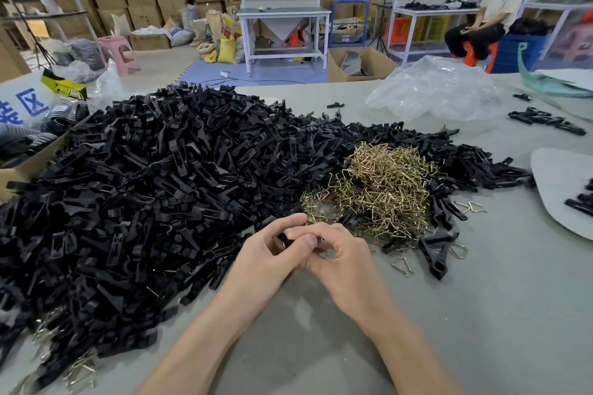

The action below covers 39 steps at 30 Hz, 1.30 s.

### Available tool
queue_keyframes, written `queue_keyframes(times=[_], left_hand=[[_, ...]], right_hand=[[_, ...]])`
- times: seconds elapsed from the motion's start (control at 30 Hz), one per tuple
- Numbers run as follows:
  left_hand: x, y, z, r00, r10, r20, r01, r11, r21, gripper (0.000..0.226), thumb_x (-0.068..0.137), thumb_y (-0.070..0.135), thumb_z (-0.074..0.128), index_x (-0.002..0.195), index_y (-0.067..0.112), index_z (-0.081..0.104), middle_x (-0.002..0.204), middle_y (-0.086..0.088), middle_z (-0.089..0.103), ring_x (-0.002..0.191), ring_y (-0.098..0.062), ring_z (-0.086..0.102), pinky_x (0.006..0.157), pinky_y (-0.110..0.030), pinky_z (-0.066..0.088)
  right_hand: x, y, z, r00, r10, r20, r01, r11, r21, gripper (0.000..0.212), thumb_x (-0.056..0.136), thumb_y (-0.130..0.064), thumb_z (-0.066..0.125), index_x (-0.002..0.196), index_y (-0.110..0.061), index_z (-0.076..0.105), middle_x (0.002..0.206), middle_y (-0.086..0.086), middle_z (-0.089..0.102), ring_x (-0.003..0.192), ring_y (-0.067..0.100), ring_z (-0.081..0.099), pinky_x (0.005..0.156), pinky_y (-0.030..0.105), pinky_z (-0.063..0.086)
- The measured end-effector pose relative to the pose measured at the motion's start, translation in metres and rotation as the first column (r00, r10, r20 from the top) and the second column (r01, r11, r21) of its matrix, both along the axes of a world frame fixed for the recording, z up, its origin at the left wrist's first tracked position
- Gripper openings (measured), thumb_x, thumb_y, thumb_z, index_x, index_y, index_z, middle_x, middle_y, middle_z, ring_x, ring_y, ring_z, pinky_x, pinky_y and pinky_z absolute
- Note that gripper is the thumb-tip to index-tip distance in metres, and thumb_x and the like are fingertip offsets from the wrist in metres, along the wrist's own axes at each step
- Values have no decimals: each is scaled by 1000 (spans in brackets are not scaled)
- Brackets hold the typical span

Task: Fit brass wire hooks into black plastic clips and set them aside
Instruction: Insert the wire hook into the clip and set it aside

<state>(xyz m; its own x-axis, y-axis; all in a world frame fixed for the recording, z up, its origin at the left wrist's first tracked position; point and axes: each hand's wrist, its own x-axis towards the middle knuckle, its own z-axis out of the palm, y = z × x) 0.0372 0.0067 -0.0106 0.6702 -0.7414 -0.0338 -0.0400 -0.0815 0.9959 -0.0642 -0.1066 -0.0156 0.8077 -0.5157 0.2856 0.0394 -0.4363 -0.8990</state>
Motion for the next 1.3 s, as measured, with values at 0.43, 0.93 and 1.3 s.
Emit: queue_keyframes(times=[0.43, 0.93, 1.3], left_hand=[[-6, 2, 10, 993, 63, 96, -70, 996, 63, 76, 63, 62, 69, 136, 45, 55, 81, 21, 67, 87, -6, 63, 98, -33, 51], [-8, 2, 10, 993, 76, 92, -83, 993, 80, 79, 64, 59, 68, 138, 36, 56, 129, 6, 64, 122, -8, 58, 111, -32, 42], [-10, -2, 13, 990, 94, 109, -101, 993, 62, 58, 89, 44, 69, 142, 38, 48, 114, -7, 67, 107, -20, 61, 103, -36, 48]], right_hand=[[-1, -1, 1, 1000, 17, 19, -17, 1000, -13, 28, 86, -34, 77, 108, -51, 70, 103, -13, 70, 101, 4, 63, 83, 11, 45], [1, -1, -2, 992, 67, 103, -63, 997, -45, 24, 90, -22, 74, 102, -40, 65, 111, -26, 71, 106, 0, 68, 84, 13, 50], [4, 2, 3, 992, 65, 109, -65, 998, -8, 19, 93, -35, 64, 111, -42, 65, 104, -24, 72, 99, 0, 69, 81, 9, 47]])
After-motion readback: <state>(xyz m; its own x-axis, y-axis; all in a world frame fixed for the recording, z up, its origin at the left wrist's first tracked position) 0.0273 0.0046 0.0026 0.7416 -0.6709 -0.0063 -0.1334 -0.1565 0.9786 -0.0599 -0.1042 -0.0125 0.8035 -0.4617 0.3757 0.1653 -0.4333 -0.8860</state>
